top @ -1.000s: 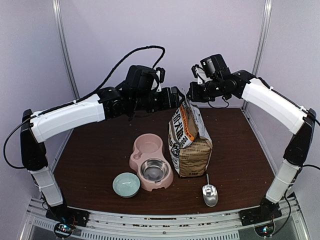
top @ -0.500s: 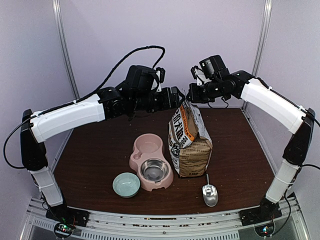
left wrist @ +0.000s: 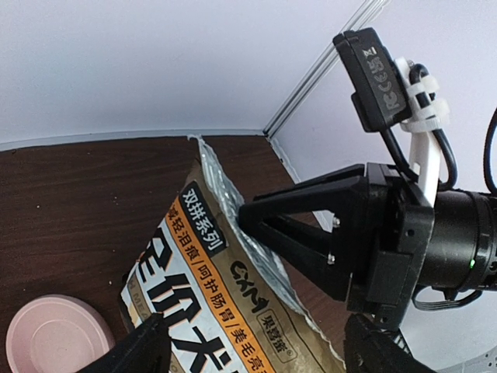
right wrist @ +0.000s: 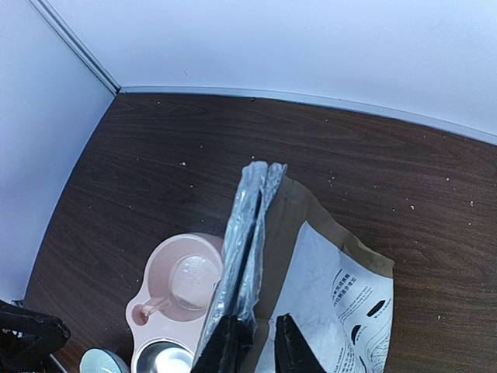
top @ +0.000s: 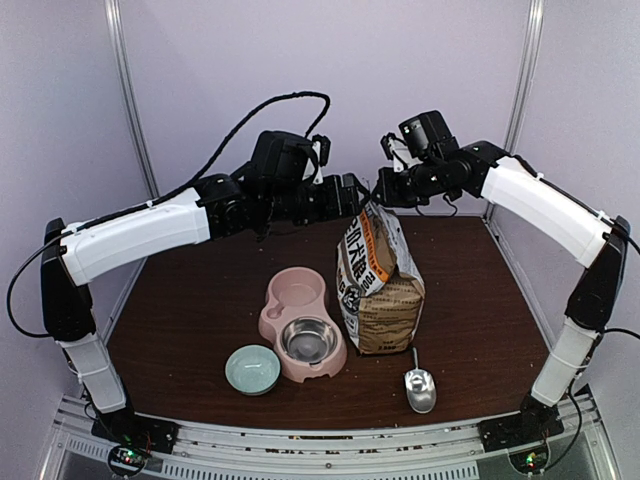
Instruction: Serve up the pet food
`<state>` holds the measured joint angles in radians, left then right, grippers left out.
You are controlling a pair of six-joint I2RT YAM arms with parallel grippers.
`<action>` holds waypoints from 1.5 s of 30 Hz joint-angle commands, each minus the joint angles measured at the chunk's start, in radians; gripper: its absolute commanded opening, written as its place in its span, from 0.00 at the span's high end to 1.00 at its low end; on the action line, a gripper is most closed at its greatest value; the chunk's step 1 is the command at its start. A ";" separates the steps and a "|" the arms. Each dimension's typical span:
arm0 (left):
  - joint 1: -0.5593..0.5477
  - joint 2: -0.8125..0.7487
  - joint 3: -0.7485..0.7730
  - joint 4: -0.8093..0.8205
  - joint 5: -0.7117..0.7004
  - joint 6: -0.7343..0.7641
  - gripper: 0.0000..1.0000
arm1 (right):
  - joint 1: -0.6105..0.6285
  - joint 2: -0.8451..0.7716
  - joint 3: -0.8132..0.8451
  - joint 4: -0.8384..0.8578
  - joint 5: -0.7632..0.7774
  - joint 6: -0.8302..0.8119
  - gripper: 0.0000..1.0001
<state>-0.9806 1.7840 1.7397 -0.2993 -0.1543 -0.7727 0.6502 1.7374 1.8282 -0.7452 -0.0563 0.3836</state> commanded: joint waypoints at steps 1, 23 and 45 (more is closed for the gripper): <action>0.005 -0.014 -0.011 0.038 0.012 -0.002 0.20 | 0.009 0.013 0.006 -0.047 -0.033 -0.019 0.81; 0.028 0.006 -0.023 0.080 0.060 -0.036 0.18 | 0.021 -0.074 -0.060 -0.018 0.016 -0.035 1.00; 0.071 0.247 0.238 0.065 0.203 -0.054 0.29 | -0.038 -0.160 -0.199 0.089 -0.121 -0.020 1.00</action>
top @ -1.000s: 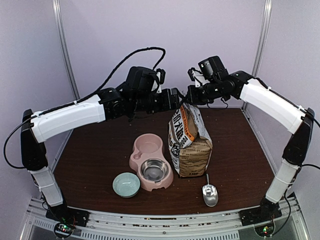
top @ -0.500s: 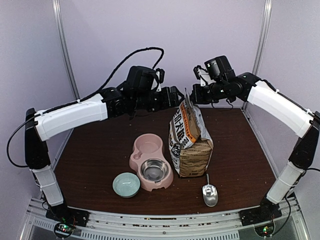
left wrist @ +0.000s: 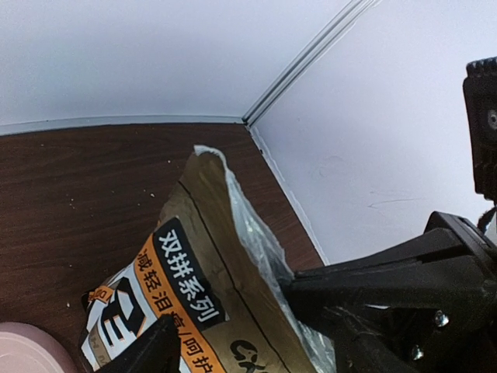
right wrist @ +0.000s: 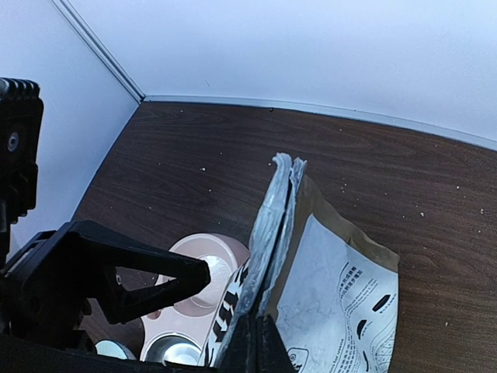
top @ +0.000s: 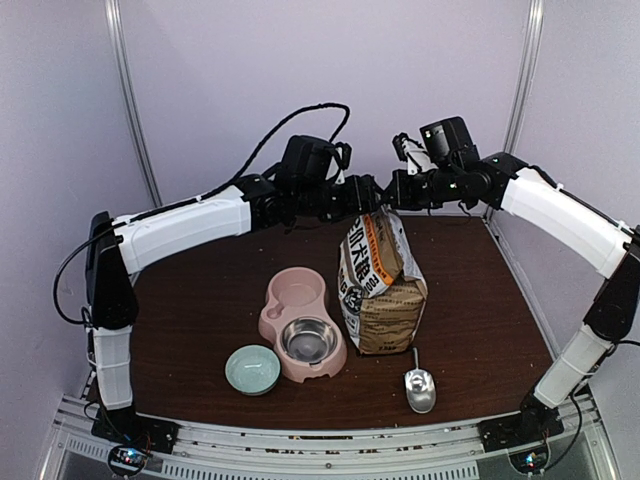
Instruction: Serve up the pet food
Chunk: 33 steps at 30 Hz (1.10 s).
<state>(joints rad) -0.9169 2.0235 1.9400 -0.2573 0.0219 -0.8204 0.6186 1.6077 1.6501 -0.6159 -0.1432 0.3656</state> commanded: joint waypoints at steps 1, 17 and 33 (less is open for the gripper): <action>0.007 0.007 0.038 0.019 0.026 -0.006 0.30 | -0.006 -0.031 -0.021 -0.038 -0.037 -0.001 1.00; 0.005 0.002 -0.030 0.004 0.032 -0.047 0.45 | -0.016 -0.030 -0.021 -0.021 -0.045 0.019 1.00; -0.003 0.045 0.010 0.018 0.087 -0.059 0.59 | -0.016 -0.025 -0.021 -0.034 -0.075 -0.020 1.00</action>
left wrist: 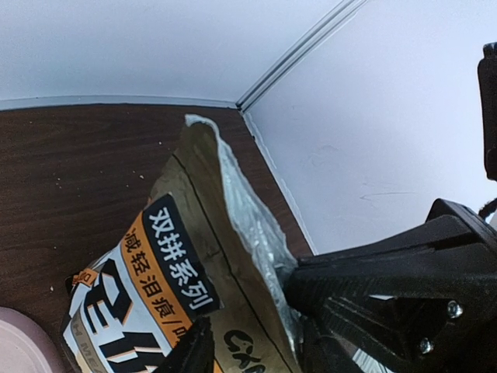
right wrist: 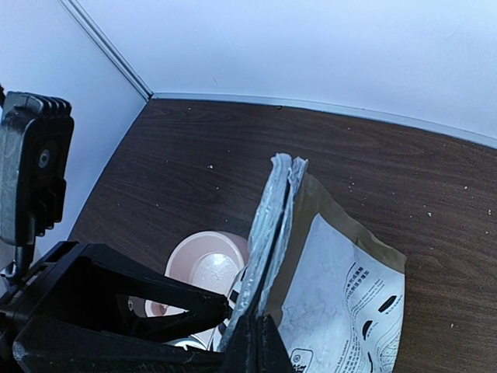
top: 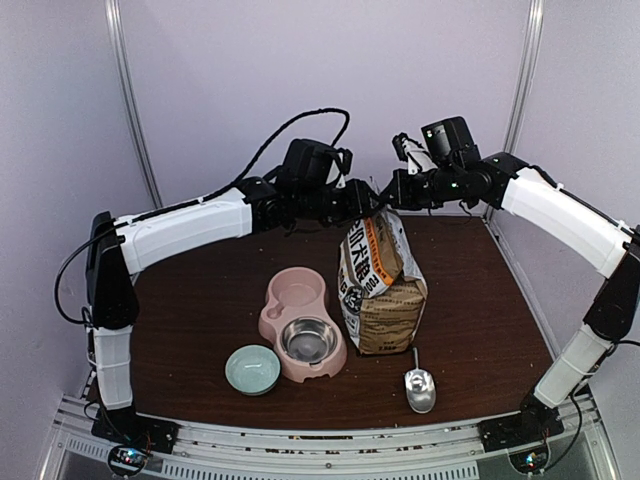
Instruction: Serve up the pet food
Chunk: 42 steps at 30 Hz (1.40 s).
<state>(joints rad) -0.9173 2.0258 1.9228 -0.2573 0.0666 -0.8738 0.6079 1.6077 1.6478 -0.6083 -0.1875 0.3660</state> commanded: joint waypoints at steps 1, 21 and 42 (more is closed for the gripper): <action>-0.004 0.048 0.032 0.020 0.048 -0.008 0.60 | -0.005 -0.026 -0.019 -0.043 -0.033 -0.024 1.00; -0.019 0.014 0.032 0.015 -0.029 0.035 1.00 | 0.007 -0.031 -0.043 -0.091 0.046 -0.237 1.00; -0.048 -0.068 -0.002 -0.024 -0.189 0.103 1.00 | 0.029 -0.019 -0.085 -0.075 0.299 -0.236 1.00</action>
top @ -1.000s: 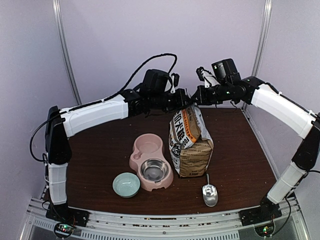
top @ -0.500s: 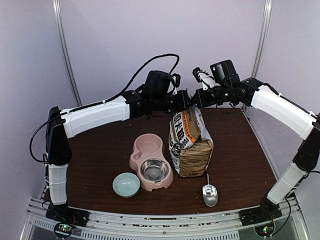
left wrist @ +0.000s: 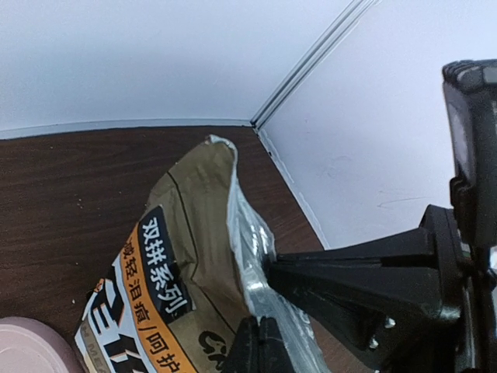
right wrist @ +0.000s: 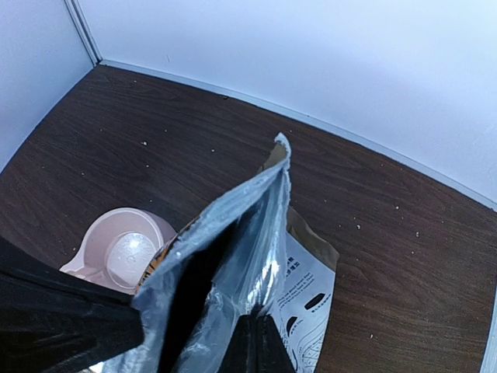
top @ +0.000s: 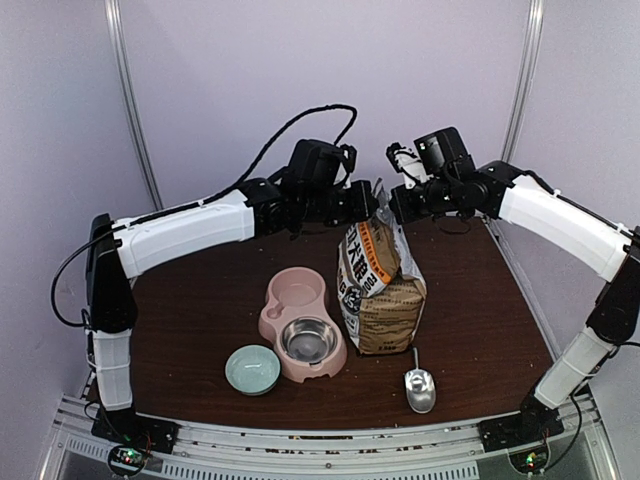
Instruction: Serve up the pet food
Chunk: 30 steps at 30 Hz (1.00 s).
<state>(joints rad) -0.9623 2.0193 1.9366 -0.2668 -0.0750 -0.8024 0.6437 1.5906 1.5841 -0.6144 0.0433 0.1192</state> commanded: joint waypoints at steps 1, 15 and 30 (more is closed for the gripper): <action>-0.003 -0.065 -0.016 -0.015 -0.050 0.033 1.00 | -0.007 -0.003 -0.020 -0.070 0.068 0.012 1.00; -0.004 -0.117 -0.024 -0.094 -0.129 0.064 1.00 | -0.008 -0.028 0.067 -0.144 0.183 0.057 1.00; -0.008 -0.142 -0.002 -0.104 -0.049 0.095 0.60 | -0.024 -0.067 0.219 -0.297 0.014 0.067 0.81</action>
<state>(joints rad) -0.9695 1.9221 1.9121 -0.4026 -0.1719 -0.7338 0.6376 1.5906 1.7321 -0.8238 0.1345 0.1661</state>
